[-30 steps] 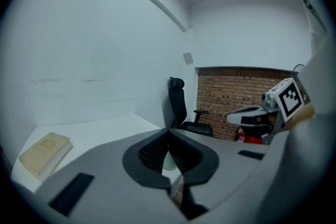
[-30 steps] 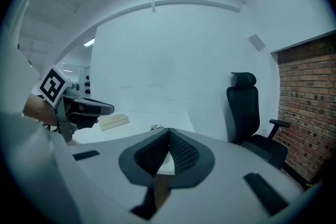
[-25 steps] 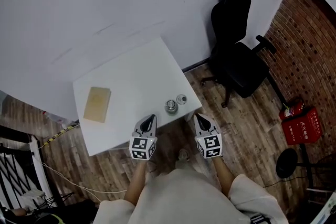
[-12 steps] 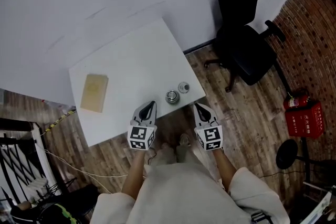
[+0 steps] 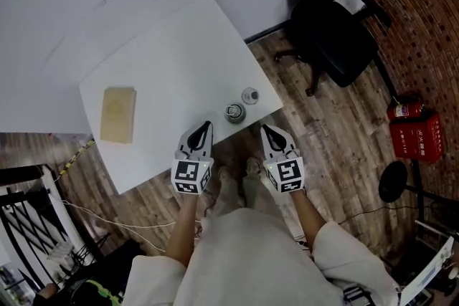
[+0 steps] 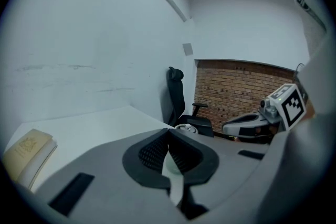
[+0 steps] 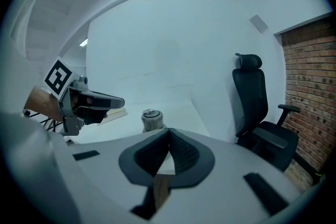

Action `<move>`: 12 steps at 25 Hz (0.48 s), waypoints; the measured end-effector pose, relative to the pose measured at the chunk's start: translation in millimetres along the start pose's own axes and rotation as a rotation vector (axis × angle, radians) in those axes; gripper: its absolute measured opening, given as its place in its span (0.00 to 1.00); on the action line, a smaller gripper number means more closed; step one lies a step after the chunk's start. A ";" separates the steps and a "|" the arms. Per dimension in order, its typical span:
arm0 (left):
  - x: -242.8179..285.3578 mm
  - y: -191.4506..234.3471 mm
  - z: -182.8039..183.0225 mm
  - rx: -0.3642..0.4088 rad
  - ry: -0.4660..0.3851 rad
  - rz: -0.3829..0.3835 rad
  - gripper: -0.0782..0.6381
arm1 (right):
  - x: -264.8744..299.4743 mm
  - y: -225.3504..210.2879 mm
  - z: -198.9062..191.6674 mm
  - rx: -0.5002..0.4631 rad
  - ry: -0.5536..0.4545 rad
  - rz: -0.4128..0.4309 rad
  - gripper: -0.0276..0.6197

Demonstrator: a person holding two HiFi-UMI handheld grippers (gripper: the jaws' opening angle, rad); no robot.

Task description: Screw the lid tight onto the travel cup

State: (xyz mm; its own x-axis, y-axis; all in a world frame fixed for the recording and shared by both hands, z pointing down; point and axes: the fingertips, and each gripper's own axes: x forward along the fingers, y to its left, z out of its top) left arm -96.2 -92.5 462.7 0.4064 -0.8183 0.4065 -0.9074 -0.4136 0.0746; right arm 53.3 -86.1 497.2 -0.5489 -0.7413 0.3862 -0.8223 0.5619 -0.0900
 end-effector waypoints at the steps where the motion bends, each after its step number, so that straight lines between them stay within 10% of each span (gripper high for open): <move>1: 1.1 1.3 -2.5 -0.003 -0.001 -0.002 0.12 | 1.9 1.0 -2.9 0.001 0.002 -0.001 0.04; 12: 7.2 8.7 -38.6 -0.038 0.016 -0.011 0.12 | 12.6 18.3 -41.9 0.002 0.038 0.030 0.07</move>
State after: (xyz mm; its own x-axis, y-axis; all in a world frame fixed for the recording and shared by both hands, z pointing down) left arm -105.4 -86.6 501.4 0.4151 -0.8069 0.4203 -0.9063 -0.4072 0.1134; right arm 37.6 -69.8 538.9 -0.5673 -0.7098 0.4176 -0.8059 0.5829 -0.1040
